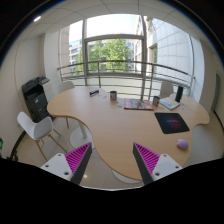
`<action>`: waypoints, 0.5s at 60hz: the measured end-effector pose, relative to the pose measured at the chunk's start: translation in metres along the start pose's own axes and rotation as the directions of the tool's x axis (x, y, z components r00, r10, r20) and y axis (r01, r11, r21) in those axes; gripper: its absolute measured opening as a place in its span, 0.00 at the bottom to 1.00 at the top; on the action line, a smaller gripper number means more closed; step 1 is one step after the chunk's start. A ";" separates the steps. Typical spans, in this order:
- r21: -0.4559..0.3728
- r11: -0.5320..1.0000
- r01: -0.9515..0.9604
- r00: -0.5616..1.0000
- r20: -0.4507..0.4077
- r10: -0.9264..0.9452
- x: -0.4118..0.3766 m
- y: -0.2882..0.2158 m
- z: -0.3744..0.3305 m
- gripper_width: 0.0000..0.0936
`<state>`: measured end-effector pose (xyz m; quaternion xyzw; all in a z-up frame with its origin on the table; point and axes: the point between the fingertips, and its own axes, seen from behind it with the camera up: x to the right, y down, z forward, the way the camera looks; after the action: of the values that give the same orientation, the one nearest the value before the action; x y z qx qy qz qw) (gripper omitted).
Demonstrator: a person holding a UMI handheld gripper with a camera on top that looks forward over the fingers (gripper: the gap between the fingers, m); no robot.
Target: Arrange mouse
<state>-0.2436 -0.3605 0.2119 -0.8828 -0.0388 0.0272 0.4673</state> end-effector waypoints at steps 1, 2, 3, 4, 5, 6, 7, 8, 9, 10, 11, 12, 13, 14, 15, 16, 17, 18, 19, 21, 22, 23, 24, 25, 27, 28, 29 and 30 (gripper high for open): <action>-0.001 1.000 0.000 1.000 -0.002 0.000 0.001 0.001 0.000 0.91; -0.003 1.000 0.000 1.000 -0.004 0.000 0.002 0.002 0.000 0.90; -0.006 1.000 0.000 1.000 -0.005 0.000 0.003 0.003 0.000 0.90; -0.009 1.000 0.000 1.000 -0.007 -0.001 0.005 0.005 0.000 0.90; -0.013 1.000 0.001 1.000 -0.009 -0.001 0.007 0.006 0.000 0.90; -0.019 1.000 0.002 1.000 -0.011 -0.002 0.010 0.009 0.000 0.90; -0.024 1.000 0.003 1.000 -0.013 -0.004 0.012 0.012 -0.001 0.90; -0.029 1.000 0.004 1.000 -0.014 -0.005 0.015 0.014 -0.001 0.90; -0.032 0.999 0.005 1.000 -0.015 -0.006 0.019 0.021 0.000 0.90; -0.037 0.999 0.007 1.000 -0.016 -0.007 0.025 0.025 -0.001 0.90; -0.042 0.999 0.008 1.000 -0.017 -0.008 0.031 0.029 -0.002 0.90; -0.047 0.999 0.008 1.000 -0.019 -0.009 0.037 0.034 -0.003 0.90; -0.053 0.999 0.009 1.000 -0.021 -0.010 0.044 0.040 -0.004 0.90; -0.058 0.998 0.009 1.000 -0.023 -0.010 0.051 0.045 -0.005 0.90; -0.063 0.998 0.009 1.000 -0.025 -0.011 0.058 0.050 -0.006 0.90; -0.068 0.998 0.009 1.000 -0.027 -0.011 0.065 0.055 -0.007 0.90; -0.073 0.997 0.009 0.999 -0.030 -0.011 0.073 0.060 -0.007 0.90; -0.075 0.997 0.009 0.999 -0.033 -0.012 0.081 0.070 -0.003 0.90; -0.081 0.997 0.008 0.999 -0.038 -0.011 0.090 0.076 -0.003 0.90; -0.094 0.996 0.006 0.999 -0.049 -0.011 0.108 0.089 -0.002 0.90; -0.101 0.995 0.005 0.998 -0.056 -0.011 0.117 0.096 -0.002 0.90; -0.110 0.994 0.004 0.998 -0.063 -0.010 0.127 0.103 -0.002 0.90; -0.119 0.993 0.003 0.997 -0.070 -0.011 0.137 0.110 -0.001 0.90; -0.127 0.992 0.003 0.997 -0.077 -0.013 0.148 0.117 0.000 0.90; -0.140 0.990 0.003 0.996 -0.092 -0.016 0.171 0.128 0.003 0.91; -0.146 0.989 0.003 0.995 -0.101 -0.018 0.183 0.134 0.005 0.90; -0.149 0.989 0.005 0.994 -0.110 -0.021 0.195 0.138 0.007 0.91; -0.153 0.988 0.007 0.993 -0.119 -0.025 0.208 0.143 0.009 0.90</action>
<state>-0.0316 -0.4138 0.0865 -0.9156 -0.0195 -0.0332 0.4002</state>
